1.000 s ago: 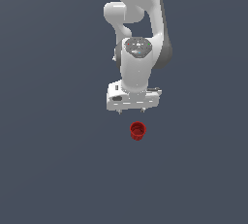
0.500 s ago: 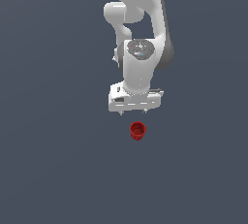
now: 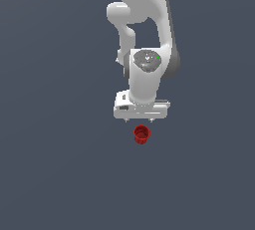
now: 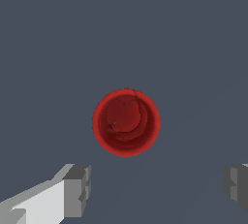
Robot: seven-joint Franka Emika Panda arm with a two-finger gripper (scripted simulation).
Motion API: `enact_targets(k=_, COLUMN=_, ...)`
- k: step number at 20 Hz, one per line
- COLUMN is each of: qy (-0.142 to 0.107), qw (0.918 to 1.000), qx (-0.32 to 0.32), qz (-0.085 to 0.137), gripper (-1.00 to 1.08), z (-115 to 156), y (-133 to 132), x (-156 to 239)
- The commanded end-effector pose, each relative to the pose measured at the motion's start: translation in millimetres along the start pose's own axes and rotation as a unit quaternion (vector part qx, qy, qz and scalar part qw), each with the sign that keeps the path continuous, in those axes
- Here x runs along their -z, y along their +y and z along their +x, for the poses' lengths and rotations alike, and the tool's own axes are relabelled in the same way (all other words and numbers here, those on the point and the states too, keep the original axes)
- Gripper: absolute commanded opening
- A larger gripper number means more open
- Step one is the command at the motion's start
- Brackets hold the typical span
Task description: Pick up the object and move it to a goal position.
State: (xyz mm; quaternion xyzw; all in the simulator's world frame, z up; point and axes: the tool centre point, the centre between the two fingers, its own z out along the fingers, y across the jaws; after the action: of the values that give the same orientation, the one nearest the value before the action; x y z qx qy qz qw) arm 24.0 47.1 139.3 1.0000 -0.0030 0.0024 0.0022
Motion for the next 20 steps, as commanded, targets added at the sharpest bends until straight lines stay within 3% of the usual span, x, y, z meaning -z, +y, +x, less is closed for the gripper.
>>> enact_targets(k=1, qy=-0.001, qw=0.9997, qx=-0.023, qz=0.001, gripper=1.00, z=4.6, y=-3.6, x=-8.2)
enact_targets(k=11, qy=-0.002, qw=0.9950, qx=-0.100, qz=0.002, gripper=1.00, z=18.8, y=-15.2, x=-36.0)
enact_targets(k=20, qy=-0.003, qw=0.9936, qx=-0.113, qz=0.002, gripper=1.00, z=20.9, y=-17.5, x=-41.9)
